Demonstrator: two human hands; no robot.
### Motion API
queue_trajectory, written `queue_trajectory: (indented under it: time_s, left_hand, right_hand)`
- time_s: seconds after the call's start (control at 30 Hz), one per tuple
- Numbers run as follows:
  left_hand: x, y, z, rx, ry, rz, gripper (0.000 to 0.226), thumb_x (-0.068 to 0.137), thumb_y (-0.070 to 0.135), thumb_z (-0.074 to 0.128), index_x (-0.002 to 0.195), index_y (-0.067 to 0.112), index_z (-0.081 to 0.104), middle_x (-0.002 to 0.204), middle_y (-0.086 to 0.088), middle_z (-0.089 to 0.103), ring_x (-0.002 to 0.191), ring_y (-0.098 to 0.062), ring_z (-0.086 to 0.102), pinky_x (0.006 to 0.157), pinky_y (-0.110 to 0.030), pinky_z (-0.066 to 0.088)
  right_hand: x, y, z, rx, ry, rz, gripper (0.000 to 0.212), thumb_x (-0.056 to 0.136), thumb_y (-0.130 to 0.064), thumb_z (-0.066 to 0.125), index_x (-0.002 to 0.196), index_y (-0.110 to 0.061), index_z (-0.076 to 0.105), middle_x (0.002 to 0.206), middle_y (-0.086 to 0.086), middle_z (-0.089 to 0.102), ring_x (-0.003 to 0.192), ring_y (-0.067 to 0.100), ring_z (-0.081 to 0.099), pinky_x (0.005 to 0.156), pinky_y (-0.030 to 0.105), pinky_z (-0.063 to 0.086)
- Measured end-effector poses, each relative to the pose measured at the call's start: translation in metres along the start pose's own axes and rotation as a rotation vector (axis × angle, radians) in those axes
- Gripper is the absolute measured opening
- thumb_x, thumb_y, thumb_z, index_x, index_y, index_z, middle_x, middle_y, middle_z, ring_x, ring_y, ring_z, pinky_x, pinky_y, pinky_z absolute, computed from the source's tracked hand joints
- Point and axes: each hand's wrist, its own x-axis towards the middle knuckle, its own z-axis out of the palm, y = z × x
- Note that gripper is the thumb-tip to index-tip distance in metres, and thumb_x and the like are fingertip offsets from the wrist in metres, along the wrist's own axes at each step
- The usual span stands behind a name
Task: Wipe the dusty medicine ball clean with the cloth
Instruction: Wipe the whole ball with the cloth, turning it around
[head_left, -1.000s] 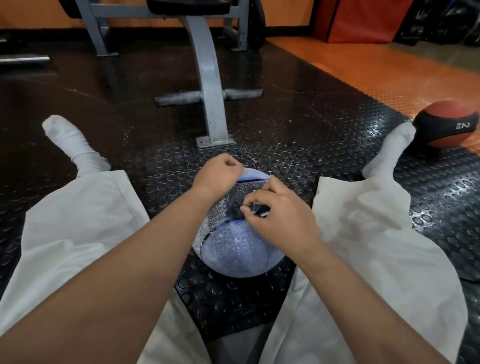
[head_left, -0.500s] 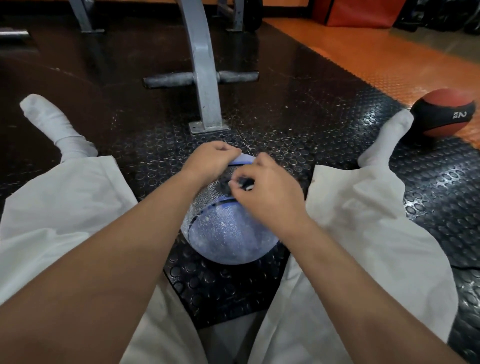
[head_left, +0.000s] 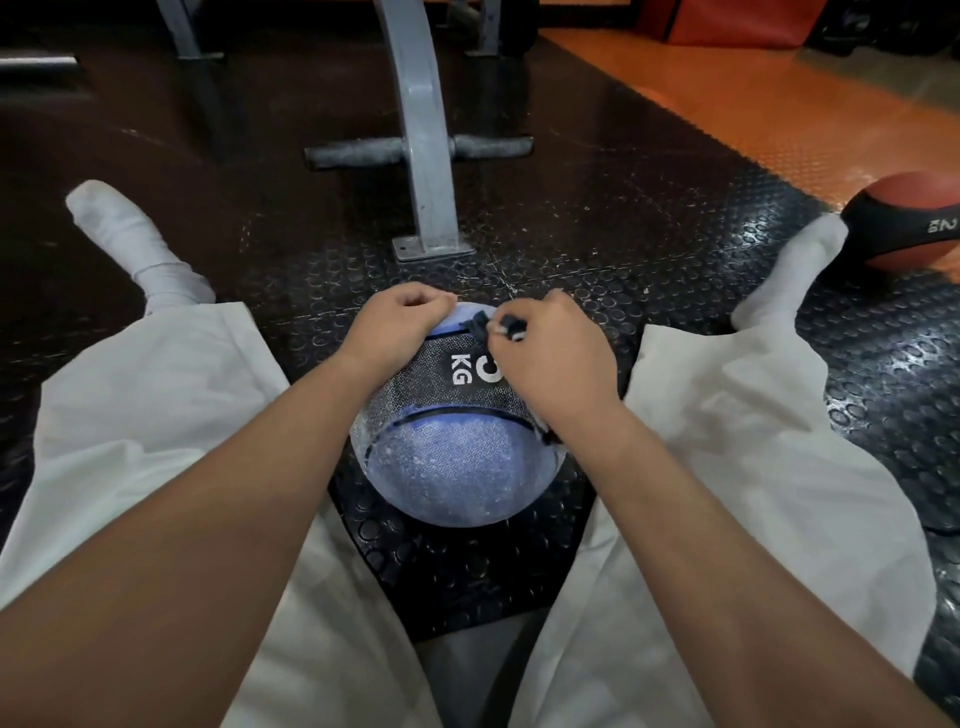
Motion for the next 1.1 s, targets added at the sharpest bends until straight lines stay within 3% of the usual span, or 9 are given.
queue_trajectory:
  time_s: [0.13,0.27,0.4,0.63,0.7,0.8,0.87,1.0,1.1]
  left_hand:
    - [0.0,-0.002,0.0,-0.029,0.007,0.013,0.013,0.091,0.031,0.064,0.093,0.023,0.075,0.101,0.015,0.07,0.099,-0.005,0.063,0.09,-0.024,0.046]
    - [0.0,-0.001,0.003,-0.029,-0.025,0.028,0.01,0.091,0.03,0.064,0.084,0.03,0.072,0.101,0.014,0.07,0.1,-0.006,0.063,0.092,-0.023,0.046]
    - [-0.001,0.0,0.004,-0.025,-0.055,0.03,0.01,0.091,0.031,0.064,0.085,0.029,0.071,0.102,0.02,0.067,0.1,-0.001,0.061,0.091,-0.023,0.044]
    - [0.003,0.0,0.007,0.006,0.039,-0.004,0.01,0.09,0.032,0.065,0.082,0.028,0.07,0.092,0.019,0.066,0.093,-0.004,0.06,0.088,-0.026,0.045]
    - [0.005,0.002,0.007,0.008,0.042,-0.015,0.011,0.089,0.033,0.066,0.084,0.025,0.072,0.091,0.018,0.066,0.093,-0.006,0.061,0.09,-0.027,0.046]
    - [0.006,0.002,0.009,0.026,0.035,-0.016,0.012,0.089,0.034,0.066,0.086,0.023,0.072,0.092,0.016,0.067,0.096,-0.009,0.062,0.091,-0.026,0.046]
    - [0.006,0.003,0.01,0.045,0.017,-0.016,0.014,0.089,0.037,0.065,0.086,0.025,0.071,0.093,0.018,0.067,0.097,-0.009,0.062,0.093,-0.029,0.047]
    - [0.007,0.003,0.01,0.033,-0.033,-0.021,0.018,0.091,0.037,0.063,0.093,0.022,0.072,0.096,0.019,0.065,0.096,-0.008,0.061,0.097,-0.033,0.048]
    - [0.007,0.006,0.013,0.04,-0.031,-0.01,0.015,0.091,0.034,0.063,0.092,0.02,0.071,0.095,0.015,0.066,0.096,-0.009,0.061,0.097,-0.034,0.048]
  right_hand:
    - [-0.033,-0.002,0.008,0.019,0.094,-0.088,0.023,0.088,-0.031,0.059,0.108,-0.029,0.07,0.101,0.003,0.054,0.086,0.026,0.06,0.07,0.03,0.047]
    - [-0.056,-0.005,0.011,0.006,0.153,-0.196,0.017,0.075,-0.028,0.064,0.088,-0.024,0.075,0.081,0.007,0.061,0.058,0.032,0.062,0.049,0.036,0.054]
    - [-0.03,-0.001,0.002,-0.029,0.057,-0.068,0.023,0.09,-0.031,0.056,0.109,-0.029,0.069,0.101,0.006,0.059,0.086,0.029,0.062,0.07,0.032,0.046]
    - [-0.007,-0.01,0.004,-0.146,0.099,-0.077,0.027,0.093,-0.032,0.049,0.112,-0.024,0.067,0.103,0.009,0.061,0.088,0.03,0.061,0.064,0.027,0.034]
    - [-0.026,-0.007,0.009,-0.116,0.161,-0.132,0.022,0.091,-0.029,0.054,0.107,-0.022,0.068,0.096,0.01,0.058,0.08,0.032,0.061,0.062,0.03,0.04]
    - [-0.056,-0.004,0.015,-0.041,0.206,-0.179,0.013,0.073,-0.027,0.063,0.082,-0.019,0.07,0.073,0.009,0.057,0.048,0.032,0.057,0.04,0.029,0.043]
    - [-0.063,0.001,0.017,-0.029,0.202,-0.189,0.014,0.07,-0.027,0.064,0.079,-0.019,0.069,0.07,0.008,0.058,0.043,0.031,0.056,0.037,0.028,0.042]
    - [-0.037,-0.001,0.008,-0.08,0.158,-0.1,0.017,0.088,-0.029,0.057,0.099,-0.022,0.068,0.093,0.009,0.062,0.079,0.034,0.062,0.061,0.033,0.044]
    - [-0.004,-0.008,0.004,-0.089,0.075,-0.011,0.023,0.091,-0.032,0.051,0.105,-0.024,0.067,0.1,0.008,0.065,0.091,0.031,0.06,0.063,0.029,0.036]
